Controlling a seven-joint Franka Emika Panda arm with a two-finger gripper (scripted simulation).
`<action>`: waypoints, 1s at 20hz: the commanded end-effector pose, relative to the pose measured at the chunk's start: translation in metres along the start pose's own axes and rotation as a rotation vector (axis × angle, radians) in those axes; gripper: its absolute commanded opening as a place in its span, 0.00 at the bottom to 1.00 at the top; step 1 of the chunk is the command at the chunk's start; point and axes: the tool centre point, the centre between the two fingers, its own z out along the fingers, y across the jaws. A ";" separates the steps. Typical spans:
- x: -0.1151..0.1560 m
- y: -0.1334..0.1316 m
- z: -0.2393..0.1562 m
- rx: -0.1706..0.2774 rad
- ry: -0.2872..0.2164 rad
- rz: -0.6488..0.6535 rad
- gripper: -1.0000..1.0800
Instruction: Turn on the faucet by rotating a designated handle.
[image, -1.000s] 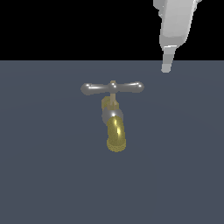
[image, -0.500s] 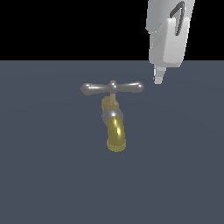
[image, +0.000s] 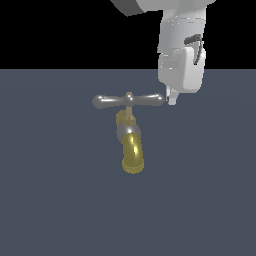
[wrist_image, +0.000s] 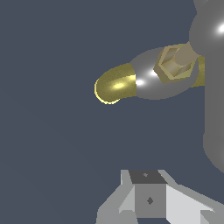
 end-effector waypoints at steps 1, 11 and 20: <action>0.002 0.006 0.006 -0.001 0.002 -0.037 0.00; 0.009 0.017 0.017 -0.003 0.006 -0.115 0.00; 0.009 0.018 0.017 -0.003 0.006 -0.117 0.00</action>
